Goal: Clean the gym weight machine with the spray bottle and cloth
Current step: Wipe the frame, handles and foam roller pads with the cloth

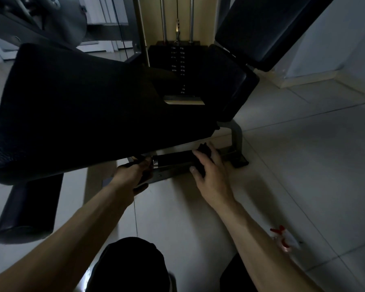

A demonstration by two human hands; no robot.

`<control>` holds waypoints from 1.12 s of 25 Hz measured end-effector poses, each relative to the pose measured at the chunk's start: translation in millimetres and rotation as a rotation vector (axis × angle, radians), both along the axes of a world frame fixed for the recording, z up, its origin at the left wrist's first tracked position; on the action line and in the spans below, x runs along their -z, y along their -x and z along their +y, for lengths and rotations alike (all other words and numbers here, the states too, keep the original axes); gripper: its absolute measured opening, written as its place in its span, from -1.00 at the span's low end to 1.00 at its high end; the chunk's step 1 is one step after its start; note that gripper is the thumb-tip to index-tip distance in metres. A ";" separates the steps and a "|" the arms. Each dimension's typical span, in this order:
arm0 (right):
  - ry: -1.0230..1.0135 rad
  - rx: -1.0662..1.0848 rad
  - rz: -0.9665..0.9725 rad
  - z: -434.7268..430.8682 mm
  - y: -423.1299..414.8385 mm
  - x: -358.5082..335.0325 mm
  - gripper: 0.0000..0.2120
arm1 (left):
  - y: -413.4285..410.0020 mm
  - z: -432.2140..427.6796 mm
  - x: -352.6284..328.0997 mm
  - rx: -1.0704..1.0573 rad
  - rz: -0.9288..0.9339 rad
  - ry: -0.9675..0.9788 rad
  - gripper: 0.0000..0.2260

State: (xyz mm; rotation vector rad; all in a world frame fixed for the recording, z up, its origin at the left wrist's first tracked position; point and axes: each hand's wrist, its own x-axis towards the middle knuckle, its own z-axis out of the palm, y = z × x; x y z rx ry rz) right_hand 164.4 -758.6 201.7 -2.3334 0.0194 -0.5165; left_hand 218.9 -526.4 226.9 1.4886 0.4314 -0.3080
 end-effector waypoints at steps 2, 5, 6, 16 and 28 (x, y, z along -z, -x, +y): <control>0.093 -0.002 -0.067 -9.2 2.5 -2.6 -0.46 | 1.7 0.3 0.4 0.006 -0.006 -0.001 -0.69; -0.031 0.079 -0.091 -12.8 -7.3 -21.5 -0.25 | 2.8 -0.1 -1.3 0.017 -0.020 -0.018 -0.67; -0.006 0.083 -0.106 -7.0 -10.0 -25.1 -0.24 | 3.0 -0.5 -2.6 0.018 -0.023 -0.027 -0.67; -0.043 0.229 -0.066 40.6 -13.7 -12.1 -0.68 | 6.4 -3.2 -6.2 0.028 -0.058 -0.081 -0.66; -0.294 0.399 -0.095 -11.4 -19.1 1.8 -0.71 | 7.7 -6.4 -5.7 0.000 -0.047 -0.057 -0.72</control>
